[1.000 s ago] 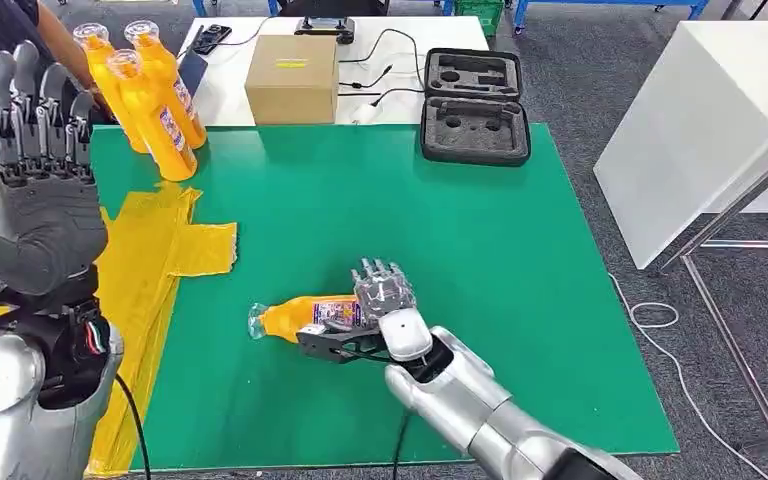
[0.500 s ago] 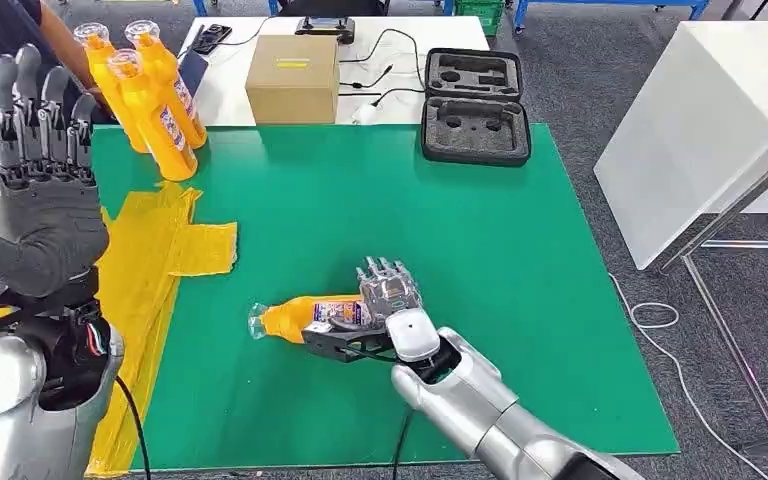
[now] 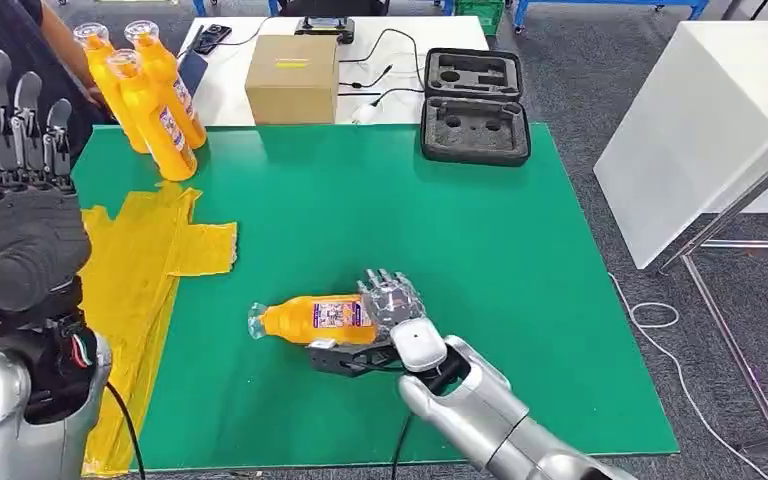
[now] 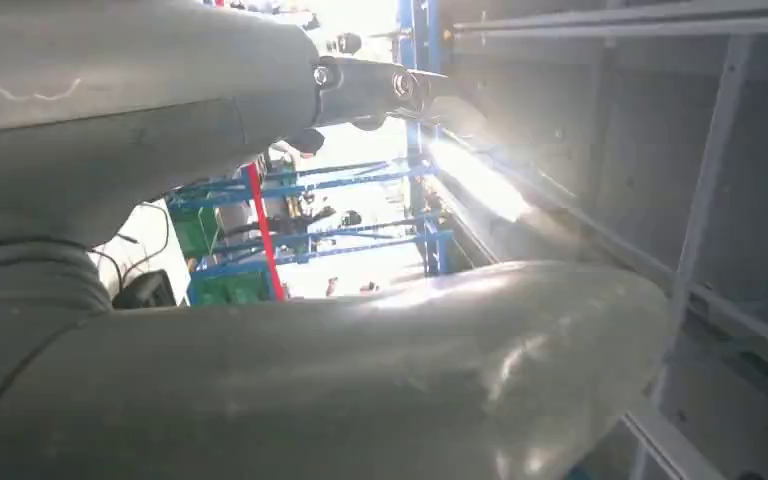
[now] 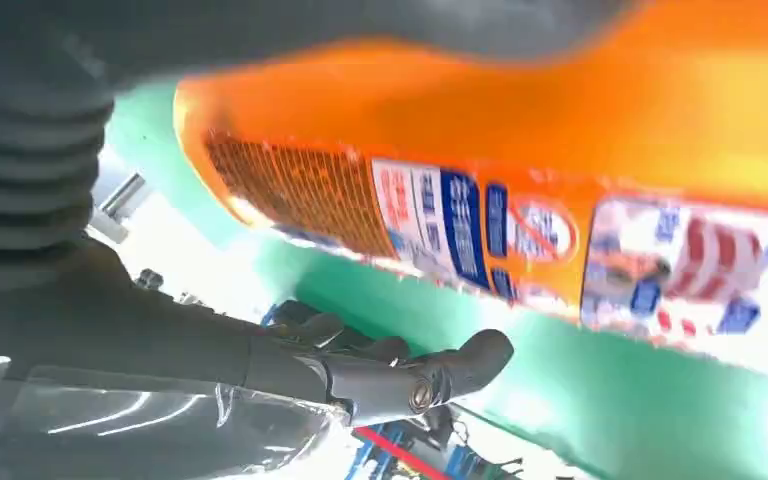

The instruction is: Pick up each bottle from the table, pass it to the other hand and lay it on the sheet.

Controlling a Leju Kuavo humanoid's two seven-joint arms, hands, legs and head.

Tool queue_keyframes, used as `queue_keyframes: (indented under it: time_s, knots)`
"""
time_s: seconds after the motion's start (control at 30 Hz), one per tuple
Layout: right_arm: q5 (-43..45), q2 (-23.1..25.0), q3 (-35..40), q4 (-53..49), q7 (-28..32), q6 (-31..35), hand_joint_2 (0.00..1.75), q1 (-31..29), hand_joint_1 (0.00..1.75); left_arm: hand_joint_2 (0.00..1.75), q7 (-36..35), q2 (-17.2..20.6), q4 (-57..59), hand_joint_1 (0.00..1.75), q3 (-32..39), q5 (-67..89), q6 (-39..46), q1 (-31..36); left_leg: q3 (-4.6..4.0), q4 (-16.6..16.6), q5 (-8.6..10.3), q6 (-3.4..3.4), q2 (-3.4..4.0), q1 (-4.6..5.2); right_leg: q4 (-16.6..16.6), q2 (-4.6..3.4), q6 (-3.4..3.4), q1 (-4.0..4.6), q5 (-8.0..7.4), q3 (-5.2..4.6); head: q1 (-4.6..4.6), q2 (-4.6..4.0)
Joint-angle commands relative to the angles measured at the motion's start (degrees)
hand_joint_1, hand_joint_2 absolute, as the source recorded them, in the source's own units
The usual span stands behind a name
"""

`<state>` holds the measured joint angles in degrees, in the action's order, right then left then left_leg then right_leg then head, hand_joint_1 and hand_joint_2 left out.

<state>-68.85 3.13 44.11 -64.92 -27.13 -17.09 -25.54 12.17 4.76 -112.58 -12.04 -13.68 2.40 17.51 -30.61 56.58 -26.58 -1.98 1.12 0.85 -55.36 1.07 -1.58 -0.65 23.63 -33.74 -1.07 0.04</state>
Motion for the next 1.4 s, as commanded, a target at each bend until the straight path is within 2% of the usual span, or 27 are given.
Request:
queue_keyframes:
  time_s: [0.03,0.07,0.5,0.97,1.03,1.07,1.1,1.13,1.17,1.2,1.23,1.27,1.3,1.4]
  knots:
    - [0.39,-2.41,2.63,0.50,0.44,-0.75,1.75,-1.58,0.00,0.00,0.03,0.88,0.25,0.00,1.78,0.26,-0.09,-0.06,0.23,-0.02,-0.11,0.25,-0.12,-0.11,0.04,-0.09,0.10,0.08,0.09,0.24,0.00,0.00]
    - [0.39,-2.41,2.63,0.50,0.44,-0.75,1.75,-1.58,0.00,0.00,0.03,0.88,0.25,0.00,1.78,0.26,-0.09,-0.06,0.06,-0.02,-0.03,0.10,-0.06,-0.03,0.02,-0.04,0.04,0.01,0.03,0.07,0.00,0.00]
    - [0.57,-2.46,3.14,1.35,0.71,-0.52,1.75,-1.73,0.00,0.00,0.15,1.31,0.40,0.00,1.95,0.45,-0.10,-0.20,0.15,-0.02,-0.07,0.19,-0.07,-0.08,0.03,-0.09,0.08,0.05,0.05,0.16,0.00,0.00]
    - [1.46,-0.91,3.57,10.43,2.34,2.04,1.75,-2.55,0.00,0.00,0.44,2.36,-1.88,0.00,2.90,0.41,1.29,-2.15,0.10,-0.03,-0.04,0.12,-0.01,-0.06,0.04,-0.09,0.05,0.04,0.01,0.10,0.00,0.00]
    - [1.99,-0.53,3.53,12.14,2.68,2.48,1.75,-2.89,0.00,0.00,0.52,2.61,-2.18,0.00,3.11,0.50,1.49,-2.59,0.29,-0.07,-0.10,0.26,-0.02,-0.13,0.10,-0.19,0.11,0.09,0.05,0.29,0.00,0.00]
    - [2.25,-0.36,3.63,12.95,2.81,2.68,1.75,-3.04,0.00,0.00,0.53,2.61,-2.18,0.00,3.16,0.51,1.56,-2.59,0.10,-0.05,-0.02,0.11,-0.01,-0.04,0.05,-0.08,0.04,0.02,0.00,0.11,0.00,0.00]
    - [2.72,-0.12,3.40,13.74,2.95,2.81,1.75,-3.14,0.05,0.00,0.53,2.63,-2.17,0.00,3.18,0.52,1.58,-2.56,0.19,-0.07,-0.05,0.17,-0.03,-0.06,0.07,-0.11,0.07,0.03,0.03,0.19,0.00,0.00]
    - [3.30,0.26,3.30,15.12,3.04,3.07,1.75,-3.24,0.52,0.00,0.53,2.64,-2.19,0.00,3.22,0.53,1.64,-2.58,0.14,-0.05,-0.04,0.13,-0.02,-0.07,0.06,-0.09,0.06,0.04,0.01,0.15,0.00,0.00]
    - [3.71,0.61,3.26,16.17,3.16,3.34,1.75,-3.23,1.19,0.00,0.54,2.64,-2.20,0.00,3.24,0.54,1.72,-2.62,0.23,-0.06,-0.07,0.20,-0.02,-0.10,0.09,-0.15,0.09,0.07,0.03,0.23,0.00,0.00]
    - [4.21,1.00,3.18,17.44,3.30,3.77,1.75,-3.19,1.54,0.00,0.56,2.68,-2.21,0.00,3.23,0.56,1.87,-2.62,0.20,-0.07,-0.04,0.17,-0.06,-0.08,0.08,-0.08,0.07,0.05,0.03,0.21,0.00,0.00]
    - [4.85,1.36,3.05,18.89,3.42,3.94,1.75,-2.98,1.52,0.00,0.57,2.77,-2.28,0.00,3.23,0.57,2.03,-2.66,0.16,-0.06,-0.03,0.14,-0.05,-0.08,0.08,-0.06,0.06,0.05,0.01,0.18,0.00,0.00]
    - [5.23,1.53,3.11,20.11,3.46,4.30,1.75,-2.89,1.71,0.00,0.68,2.97,-2.40,0.00,3.11,0.59,2.19,-2.83,0.13,-0.05,-0.02,0.10,-0.05,-0.06,0.07,-0.04,0.05,0.04,0.01,0.15,0.00,0.00]
    - [5.60,1.63,3.14,21.25,3.50,4.58,1.75,-2.82,1.75,0.00,0.81,3.25,-2.31,0.00,3.08,0.63,2.29,-2.95,0.26,-0.10,-0.05,0.19,-0.08,-0.11,0.12,-0.08,0.09,0.07,0.03,0.28,-0.02,0.00]
    - [6.48,1.68,3.27,23.21,3.79,5.22,1.75,-2.91,1.75,0.00,1.22,3.49,-1.92,0.00,2.97,0.42,2.30,-3.01,0.40,-0.14,-0.03,0.21,-0.07,-0.12,0.17,-0.10,0.09,0.08,0.01,0.39,-0.02,0.00]
